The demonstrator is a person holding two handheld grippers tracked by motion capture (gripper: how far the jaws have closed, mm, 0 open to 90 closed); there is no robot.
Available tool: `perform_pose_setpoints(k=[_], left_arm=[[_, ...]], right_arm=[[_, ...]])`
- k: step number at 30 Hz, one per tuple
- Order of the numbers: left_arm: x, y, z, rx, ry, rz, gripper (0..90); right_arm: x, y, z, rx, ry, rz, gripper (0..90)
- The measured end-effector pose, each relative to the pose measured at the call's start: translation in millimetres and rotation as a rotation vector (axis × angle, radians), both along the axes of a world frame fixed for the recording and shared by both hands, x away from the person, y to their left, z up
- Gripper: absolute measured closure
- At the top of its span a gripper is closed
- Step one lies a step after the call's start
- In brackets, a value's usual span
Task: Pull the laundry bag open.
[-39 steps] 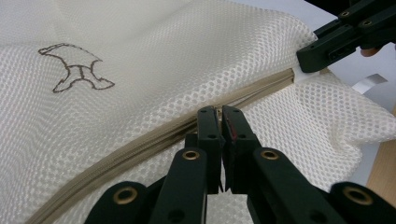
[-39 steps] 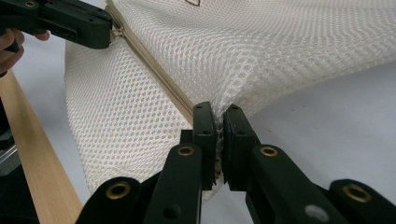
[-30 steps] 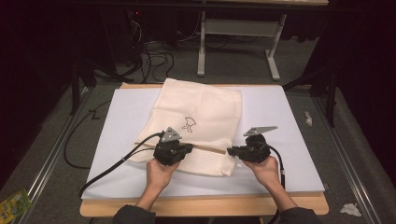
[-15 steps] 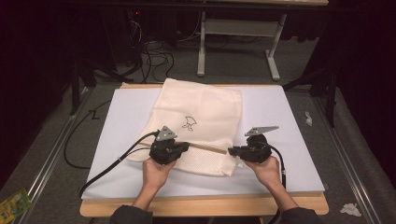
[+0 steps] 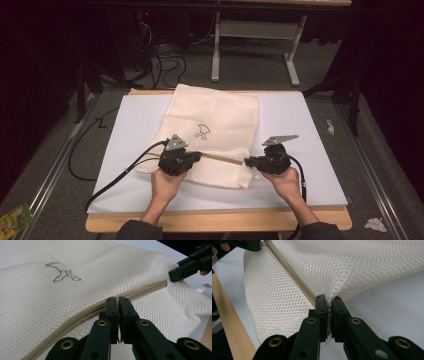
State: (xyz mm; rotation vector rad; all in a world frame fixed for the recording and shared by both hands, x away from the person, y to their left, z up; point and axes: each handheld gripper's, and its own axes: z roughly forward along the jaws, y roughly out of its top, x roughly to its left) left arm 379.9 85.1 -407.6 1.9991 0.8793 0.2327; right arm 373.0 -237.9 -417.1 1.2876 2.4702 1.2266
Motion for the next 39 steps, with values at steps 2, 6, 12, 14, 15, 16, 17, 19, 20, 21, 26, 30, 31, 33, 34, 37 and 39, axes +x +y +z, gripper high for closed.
perform_pose_setpoints(k=[2,6,12,14,15,16,17,19,20,21,26,30,31,33,34,37,39], left_arm=[[0.2,0.5,-0.2,-0.002,0.0,0.0,87.3],[1.1,6.6,0.9,-0.003,0.001,0.014,87.4],[1.3,9.1,2.1,-0.004,0.002,0.017,87.3],[1.5,9.0,2.0,-0.005,0.002,0.017,87.3],[1.6,9.0,2.1,-0.005,0.003,0.017,87.3],[1.6,9.2,2.3,-0.005,0.002,0.017,87.3],[1.5,9.4,2.4,-0.004,0.002,0.018,87.3],[1.8,9.4,2.4,-0.006,-0.001,0.019,87.3],[2.2,10.1,2.7,-0.004,0.001,0.017,87.3],[2.4,10.5,2.9,-0.008,0.002,0.018,87.3],[3.7,17.2,5.1,-0.015,0.0,0.042,87.3],[3.4,17.9,4.9,-0.007,-0.005,0.045,87.3],[3.6,18.2,4.7,-0.009,-0.005,0.046,87.3],[3.9,18.8,4.7,-0.007,-0.004,0.043,87.3],[4.0,19.0,4.9,-0.007,-0.004,0.042,87.3],[4.5,22.1,5.5,0.004,-0.011,0.061,87.4],[5.4,28.0,5.7,-0.008,-0.004,0.072,87.3]], right_arm=[[0.3,0.3,-0.2,0.002,-0.003,0.0,86.6],[-0.1,-1.8,0.0,-0.007,-0.004,-0.004,86.6],[-0.1,-1.6,0.6,-0.003,-0.004,-0.001,86.6],[-0.1,-1.7,0.5,-0.001,-0.004,-0.002,86.6],[-0.2,-1.9,0.7,0.0,-0.004,-0.002,86.6],[-0.3,-2.1,1.1,-0.001,-0.005,0.0,86.6],[-0.2,-2.2,1.2,-0.002,-0.007,0.002,86.6],[-0.3,-1.7,1.2,-0.001,-0.007,0.001,86.6],[-0.3,-1.7,1.4,-0.004,-0.006,0.003,86.6],[-0.4,-1.5,1.3,0.0,-0.005,0.002,86.6],[-0.4,-3.6,1.2,0.004,-0.005,-0.008,86.6],[-0.3,-2.1,0.7,-0.004,-0.006,-0.003,86.6],[-0.3,-2.1,0.7,-0.004,-0.006,-0.003,86.6],[-0.3,-2.5,0.7,-0.003,-0.005,-0.002,86.6],[-0.4,-2.5,1.0,-0.005,-0.005,-0.001,86.6],[-0.9,-3.5,0.5,-0.02,-0.002,-0.007,86.6],[-1.4,-6.7,-0.2,-0.018,0.0,-0.015,86.6]])
